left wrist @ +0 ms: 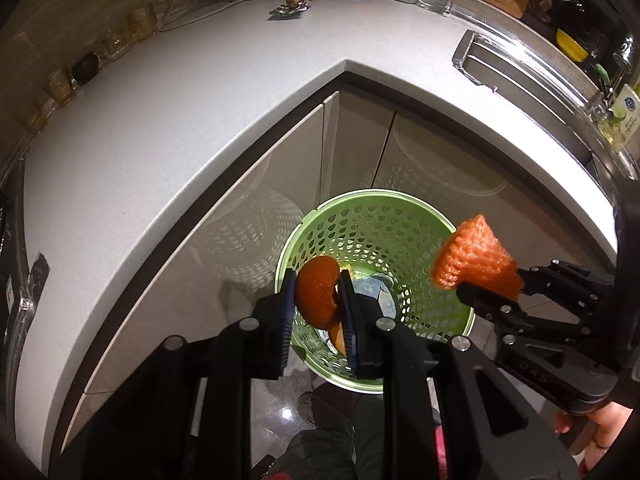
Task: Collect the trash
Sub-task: 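Lower the orange peel and foam net over the green basket and release both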
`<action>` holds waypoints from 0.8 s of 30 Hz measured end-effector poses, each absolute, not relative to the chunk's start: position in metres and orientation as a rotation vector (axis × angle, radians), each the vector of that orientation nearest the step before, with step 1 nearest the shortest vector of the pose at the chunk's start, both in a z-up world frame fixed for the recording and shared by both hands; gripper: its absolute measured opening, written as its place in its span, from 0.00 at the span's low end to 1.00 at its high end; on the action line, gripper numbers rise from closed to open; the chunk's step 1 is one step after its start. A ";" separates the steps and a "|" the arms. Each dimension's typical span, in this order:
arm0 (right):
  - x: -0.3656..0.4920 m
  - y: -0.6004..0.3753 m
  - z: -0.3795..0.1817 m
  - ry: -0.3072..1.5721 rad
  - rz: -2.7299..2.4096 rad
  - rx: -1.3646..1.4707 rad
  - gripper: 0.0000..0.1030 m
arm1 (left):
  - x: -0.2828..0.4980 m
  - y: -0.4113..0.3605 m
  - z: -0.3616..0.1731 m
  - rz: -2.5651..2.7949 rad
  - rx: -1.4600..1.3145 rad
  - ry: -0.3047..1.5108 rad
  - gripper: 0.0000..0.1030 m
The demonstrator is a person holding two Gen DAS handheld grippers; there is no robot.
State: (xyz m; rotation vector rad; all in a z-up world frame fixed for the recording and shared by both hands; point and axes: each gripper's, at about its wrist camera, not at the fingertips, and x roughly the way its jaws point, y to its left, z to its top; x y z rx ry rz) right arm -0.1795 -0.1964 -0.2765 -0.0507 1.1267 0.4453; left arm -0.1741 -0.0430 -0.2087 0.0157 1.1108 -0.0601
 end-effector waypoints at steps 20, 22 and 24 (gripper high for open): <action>-0.174 -0.201 -0.312 1.232 0.355 -0.094 0.87 | -0.151 -0.054 -0.280 -0.104 0.062 1.250 0.21; -0.174 -0.203 -0.312 1.239 0.344 -0.100 0.87 | -0.149 -0.058 -0.296 -0.117 0.073 1.271 0.21; -0.174 -0.204 -0.314 1.249 0.332 -0.102 0.87 | -0.146 -0.063 -0.311 -0.132 0.101 1.292 0.38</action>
